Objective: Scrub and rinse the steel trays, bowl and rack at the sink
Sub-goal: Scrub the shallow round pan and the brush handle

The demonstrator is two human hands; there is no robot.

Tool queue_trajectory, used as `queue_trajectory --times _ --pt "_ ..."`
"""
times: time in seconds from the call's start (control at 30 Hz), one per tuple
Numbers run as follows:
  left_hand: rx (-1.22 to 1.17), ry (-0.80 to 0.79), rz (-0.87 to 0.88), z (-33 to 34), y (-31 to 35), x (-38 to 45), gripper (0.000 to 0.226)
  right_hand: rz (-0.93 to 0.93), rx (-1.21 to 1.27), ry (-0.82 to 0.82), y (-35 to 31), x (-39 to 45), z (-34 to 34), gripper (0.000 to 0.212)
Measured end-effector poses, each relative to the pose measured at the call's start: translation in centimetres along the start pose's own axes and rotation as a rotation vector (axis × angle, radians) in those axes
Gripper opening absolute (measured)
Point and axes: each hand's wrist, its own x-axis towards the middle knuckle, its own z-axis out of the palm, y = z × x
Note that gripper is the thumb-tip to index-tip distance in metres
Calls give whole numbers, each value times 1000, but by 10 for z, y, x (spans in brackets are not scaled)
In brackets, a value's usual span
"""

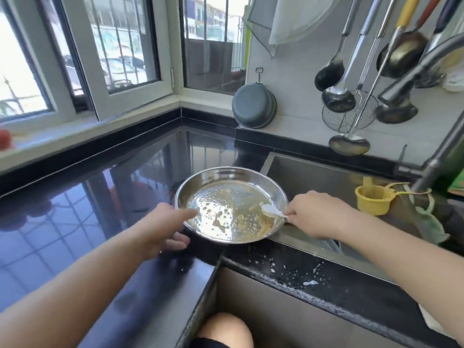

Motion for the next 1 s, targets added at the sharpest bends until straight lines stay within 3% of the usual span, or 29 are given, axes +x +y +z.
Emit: queue_trajectory --times 0.07,0.13,0.23,0.3,0.4,0.53,0.73,0.93,1.0 --pt "-1 -36 -77 5 4 7 22 1 47 7 0 -1 4 39" --pt "19 111 -20 7 14 16 9 -22 74 26 1 -2 9 42" --pt "-7 348 173 3 27 38 19 -53 117 71 5 -7 16 24" --pt "-92 404 279 3 37 38 7 -54 173 95 6 -10 18 28" --pt "-158 476 395 5 40 35 27 -74 307 96 3 -12 16 31" --pt "-240 601 491 -5 46 35 26 -74 305 92 -6 -7 5 32" --pt "-221 648 579 -41 51 51 19 -109 282 68 -33 8 -13 27" --pt "-188 556 664 -59 45 64 56 -88 32 102 -74 39 -15 41" --pt "-188 551 676 -58 45 61 65 -78 -3 42 -82 41 -18 45"
